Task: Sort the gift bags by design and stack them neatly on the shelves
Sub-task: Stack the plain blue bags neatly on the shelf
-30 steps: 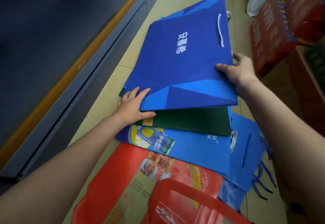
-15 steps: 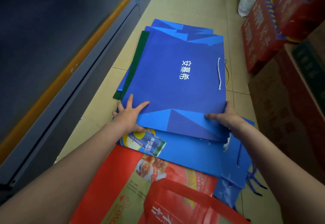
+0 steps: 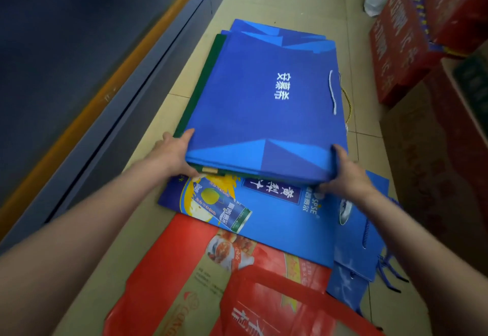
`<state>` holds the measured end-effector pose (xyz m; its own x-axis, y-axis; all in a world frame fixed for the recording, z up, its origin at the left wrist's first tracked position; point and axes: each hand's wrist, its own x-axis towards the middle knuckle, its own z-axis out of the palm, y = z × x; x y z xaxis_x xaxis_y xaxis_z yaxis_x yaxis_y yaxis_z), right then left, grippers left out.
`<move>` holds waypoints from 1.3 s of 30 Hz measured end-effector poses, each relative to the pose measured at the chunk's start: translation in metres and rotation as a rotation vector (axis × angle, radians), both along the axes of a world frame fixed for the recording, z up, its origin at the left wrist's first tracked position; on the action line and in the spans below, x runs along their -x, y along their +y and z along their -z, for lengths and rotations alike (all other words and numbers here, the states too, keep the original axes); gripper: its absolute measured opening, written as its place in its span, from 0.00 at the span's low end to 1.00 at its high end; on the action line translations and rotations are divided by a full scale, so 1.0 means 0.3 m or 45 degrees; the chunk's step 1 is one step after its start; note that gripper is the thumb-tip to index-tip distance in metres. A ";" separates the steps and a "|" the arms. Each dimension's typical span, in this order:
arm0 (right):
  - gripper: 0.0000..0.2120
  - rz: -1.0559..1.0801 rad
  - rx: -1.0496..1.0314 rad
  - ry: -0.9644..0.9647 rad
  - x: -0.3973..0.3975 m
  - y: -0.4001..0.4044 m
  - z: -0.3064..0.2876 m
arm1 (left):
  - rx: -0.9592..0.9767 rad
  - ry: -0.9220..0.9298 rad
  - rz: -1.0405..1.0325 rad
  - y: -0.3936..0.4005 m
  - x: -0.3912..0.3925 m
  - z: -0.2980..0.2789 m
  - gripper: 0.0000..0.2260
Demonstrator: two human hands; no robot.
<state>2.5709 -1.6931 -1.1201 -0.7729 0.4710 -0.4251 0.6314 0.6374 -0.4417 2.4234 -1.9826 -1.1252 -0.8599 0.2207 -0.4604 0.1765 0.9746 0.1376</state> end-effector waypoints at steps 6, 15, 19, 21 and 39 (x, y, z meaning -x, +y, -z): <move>0.40 0.062 0.052 0.199 0.184 0.070 -0.130 | -0.294 0.300 -0.104 0.019 0.121 -0.136 0.39; 0.40 0.119 0.110 0.139 0.231 0.057 -0.036 | -0.276 0.317 -0.174 0.032 0.066 -0.015 0.32; 0.51 -0.086 -0.032 -0.126 0.129 0.043 0.043 | -0.095 0.162 0.019 0.009 -0.007 0.065 0.37; 0.54 -0.167 -0.143 -0.138 0.105 0.033 0.059 | -0.055 0.184 0.013 0.011 -0.014 0.068 0.36; 0.44 -0.079 -0.257 0.025 0.235 -0.018 0.121 | -0.590 0.180 -0.419 0.005 0.128 0.121 0.27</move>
